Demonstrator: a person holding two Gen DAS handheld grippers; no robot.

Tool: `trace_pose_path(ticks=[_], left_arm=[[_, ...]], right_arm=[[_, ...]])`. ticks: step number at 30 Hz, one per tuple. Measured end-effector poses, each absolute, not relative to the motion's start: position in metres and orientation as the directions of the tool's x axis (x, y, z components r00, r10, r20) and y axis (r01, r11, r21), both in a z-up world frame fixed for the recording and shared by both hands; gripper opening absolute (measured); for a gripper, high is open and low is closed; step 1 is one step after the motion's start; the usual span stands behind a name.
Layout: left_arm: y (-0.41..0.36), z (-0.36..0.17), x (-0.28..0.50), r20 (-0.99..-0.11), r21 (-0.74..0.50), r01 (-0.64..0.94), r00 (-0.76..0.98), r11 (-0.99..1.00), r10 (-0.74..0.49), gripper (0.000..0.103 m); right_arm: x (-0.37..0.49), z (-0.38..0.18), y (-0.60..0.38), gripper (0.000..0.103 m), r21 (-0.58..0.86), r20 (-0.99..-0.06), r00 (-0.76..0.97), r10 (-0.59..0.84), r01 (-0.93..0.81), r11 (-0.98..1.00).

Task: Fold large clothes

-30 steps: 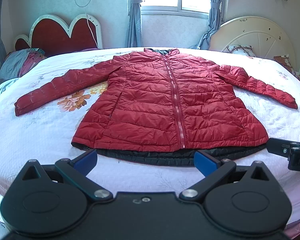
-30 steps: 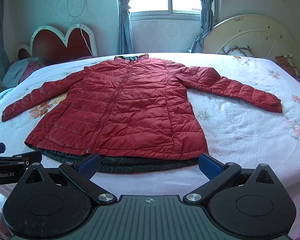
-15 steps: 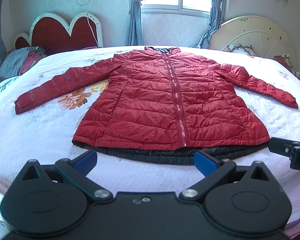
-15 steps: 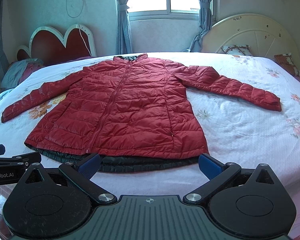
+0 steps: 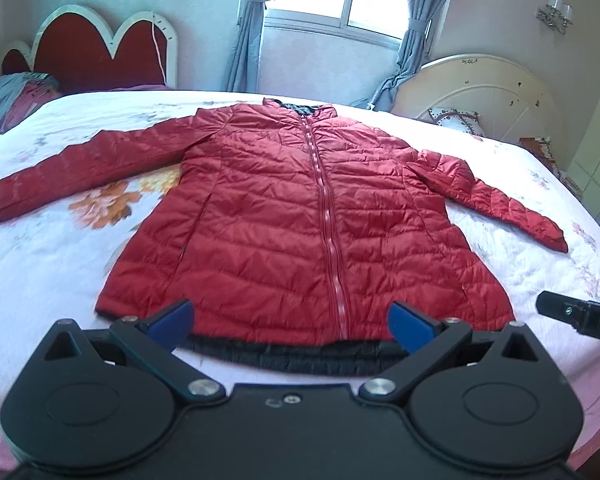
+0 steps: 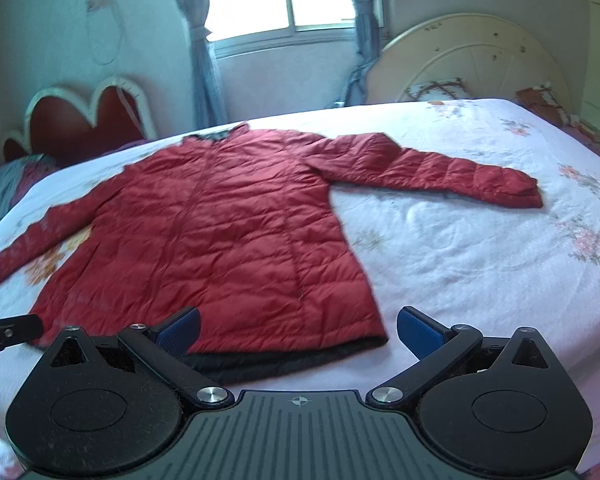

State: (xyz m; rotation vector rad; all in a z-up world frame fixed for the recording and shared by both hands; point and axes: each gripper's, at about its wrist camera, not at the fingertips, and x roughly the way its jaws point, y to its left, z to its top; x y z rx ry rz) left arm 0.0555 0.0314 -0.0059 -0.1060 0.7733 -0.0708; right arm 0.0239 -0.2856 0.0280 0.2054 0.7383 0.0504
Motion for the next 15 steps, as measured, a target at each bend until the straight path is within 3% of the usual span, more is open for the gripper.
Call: trace_pose_path(ticks=[5,15], left_arm=[[0.035,-0.01,0.092,-0.694,-0.146,0.086,0.701,0.986,-0.164,0.103],[0.041,-0.009,0.161,-0.666,-0.094,0.124,0.73,0.988,-0.155,0.102]], right_arm=[[0.05,0.028,-0.309,0.103,0.253,-0.636,0.768,0.079,0.111,0.961],[0.107,0.033,-0.368,0.102,0.344,-0.581,0.812,-0.048,0.299,0.89]])
